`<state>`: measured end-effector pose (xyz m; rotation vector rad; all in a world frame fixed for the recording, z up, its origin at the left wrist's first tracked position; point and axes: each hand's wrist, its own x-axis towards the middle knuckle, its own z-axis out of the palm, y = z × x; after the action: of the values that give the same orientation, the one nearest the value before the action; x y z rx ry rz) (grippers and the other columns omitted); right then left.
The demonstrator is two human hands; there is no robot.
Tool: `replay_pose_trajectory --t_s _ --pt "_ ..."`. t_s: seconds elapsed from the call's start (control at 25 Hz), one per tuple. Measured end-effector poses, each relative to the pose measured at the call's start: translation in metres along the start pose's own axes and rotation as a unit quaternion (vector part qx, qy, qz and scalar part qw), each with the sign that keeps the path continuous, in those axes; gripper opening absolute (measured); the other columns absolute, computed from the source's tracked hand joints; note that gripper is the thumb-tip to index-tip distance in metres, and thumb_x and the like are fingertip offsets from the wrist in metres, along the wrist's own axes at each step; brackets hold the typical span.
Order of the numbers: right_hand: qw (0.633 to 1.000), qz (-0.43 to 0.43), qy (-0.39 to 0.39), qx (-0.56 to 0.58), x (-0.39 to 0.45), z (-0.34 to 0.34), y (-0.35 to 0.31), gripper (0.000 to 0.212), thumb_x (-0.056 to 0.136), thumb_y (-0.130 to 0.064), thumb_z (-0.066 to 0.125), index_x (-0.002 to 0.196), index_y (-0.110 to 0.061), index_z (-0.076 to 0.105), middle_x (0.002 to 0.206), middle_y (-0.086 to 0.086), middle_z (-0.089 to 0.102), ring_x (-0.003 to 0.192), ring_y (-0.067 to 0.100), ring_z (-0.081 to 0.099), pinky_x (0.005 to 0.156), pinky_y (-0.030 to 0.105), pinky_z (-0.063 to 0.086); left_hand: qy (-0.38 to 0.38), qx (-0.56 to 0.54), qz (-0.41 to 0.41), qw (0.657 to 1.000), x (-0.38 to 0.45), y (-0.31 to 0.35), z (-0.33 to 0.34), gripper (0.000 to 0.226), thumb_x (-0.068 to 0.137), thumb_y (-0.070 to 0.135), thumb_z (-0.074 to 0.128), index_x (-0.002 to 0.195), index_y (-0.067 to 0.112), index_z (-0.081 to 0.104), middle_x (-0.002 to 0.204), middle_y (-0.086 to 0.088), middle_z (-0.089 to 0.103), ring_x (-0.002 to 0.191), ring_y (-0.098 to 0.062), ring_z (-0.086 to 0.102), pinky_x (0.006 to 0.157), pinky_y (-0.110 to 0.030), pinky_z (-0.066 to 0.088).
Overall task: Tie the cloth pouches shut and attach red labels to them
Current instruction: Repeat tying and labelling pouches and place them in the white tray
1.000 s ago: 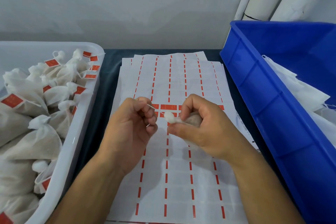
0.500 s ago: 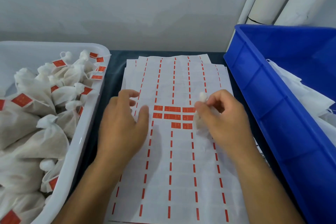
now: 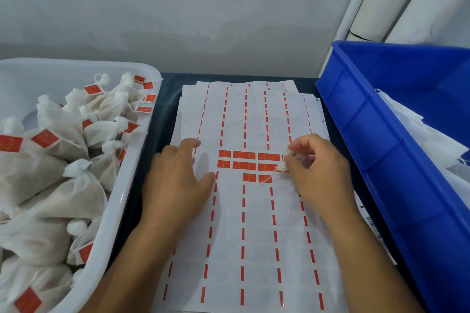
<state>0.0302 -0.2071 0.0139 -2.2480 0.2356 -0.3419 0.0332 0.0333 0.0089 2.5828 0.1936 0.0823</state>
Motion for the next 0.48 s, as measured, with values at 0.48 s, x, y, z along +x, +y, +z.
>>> replay_pose_trajectory --t_s 0.48 --pt "0.987 -0.036 -0.081 -0.137 0.004 0.001 0.011 0.021 0.090 -0.040 0.076 0.103 -0.045 0.061 0.117 -0.026 0.045 0.106 0.002 0.047 0.085 0.014 0.037 0.083 -0.009 0.037 0.996 -0.006 0.005 0.001 0.079 0.075 0.047 0.087 0.141 0.043 0.044 0.148 0.004 0.044 0.126 -0.022 0.056 0.099 -0.041 0.052"
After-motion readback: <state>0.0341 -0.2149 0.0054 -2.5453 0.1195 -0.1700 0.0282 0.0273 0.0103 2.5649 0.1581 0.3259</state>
